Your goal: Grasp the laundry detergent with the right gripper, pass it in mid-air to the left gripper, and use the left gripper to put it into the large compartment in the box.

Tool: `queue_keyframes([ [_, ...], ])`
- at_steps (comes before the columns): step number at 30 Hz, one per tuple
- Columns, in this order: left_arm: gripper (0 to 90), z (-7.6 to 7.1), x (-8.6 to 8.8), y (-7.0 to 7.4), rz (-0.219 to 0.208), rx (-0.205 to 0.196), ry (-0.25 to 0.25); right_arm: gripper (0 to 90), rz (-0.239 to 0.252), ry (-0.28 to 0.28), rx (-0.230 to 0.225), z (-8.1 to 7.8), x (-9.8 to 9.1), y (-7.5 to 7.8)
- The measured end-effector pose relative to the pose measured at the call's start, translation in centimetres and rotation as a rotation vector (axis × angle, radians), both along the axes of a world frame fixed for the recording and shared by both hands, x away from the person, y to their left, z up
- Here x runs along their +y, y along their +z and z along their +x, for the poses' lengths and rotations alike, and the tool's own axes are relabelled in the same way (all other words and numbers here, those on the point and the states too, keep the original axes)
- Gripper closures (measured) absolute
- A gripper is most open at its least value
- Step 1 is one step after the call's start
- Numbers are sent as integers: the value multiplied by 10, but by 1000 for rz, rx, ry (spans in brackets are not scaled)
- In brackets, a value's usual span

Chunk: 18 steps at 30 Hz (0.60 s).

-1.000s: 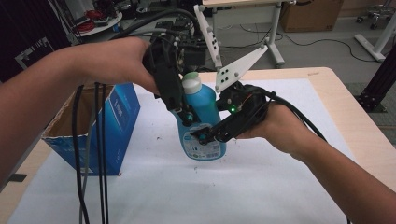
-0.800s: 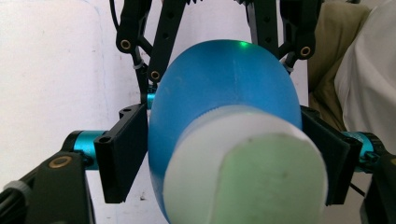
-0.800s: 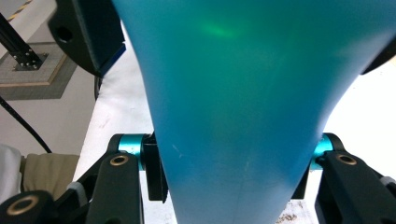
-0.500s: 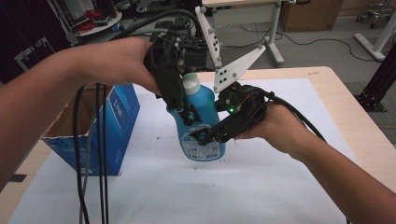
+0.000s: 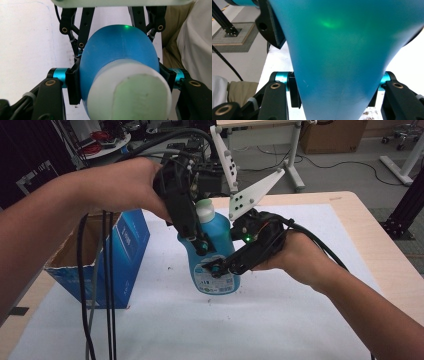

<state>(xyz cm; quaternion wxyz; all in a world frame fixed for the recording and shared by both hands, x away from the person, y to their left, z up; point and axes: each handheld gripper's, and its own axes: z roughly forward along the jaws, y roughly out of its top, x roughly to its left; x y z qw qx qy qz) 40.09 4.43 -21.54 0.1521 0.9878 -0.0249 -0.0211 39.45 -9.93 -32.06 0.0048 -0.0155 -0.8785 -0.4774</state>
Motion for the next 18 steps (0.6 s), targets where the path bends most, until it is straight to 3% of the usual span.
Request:
queue_keyframes([
  [3,380,-2,0,3,5,-10,5,448,3,-3,-6,-1,-1,2],
  [6,381,-6,-1,10,7,-12,16,266,9,-9,40,0,-6,6],
  [8,380,-6,-1,10,7,-12,16,266,6,-29,25,0,-9,7],
  [10,380,-8,3,18,38,-23,36,209,3,-22,41,0,-17,10],
  [11,380,-8,4,20,47,-26,44,119,-7,-41,38,-1,-24,13],
  [13,380,-8,9,25,43,-29,70,119,-16,-56,31,0,-28,14],
  [18,380,-3,23,40,38,-30,146,119,-108,-128,42,2,-45,17],
])
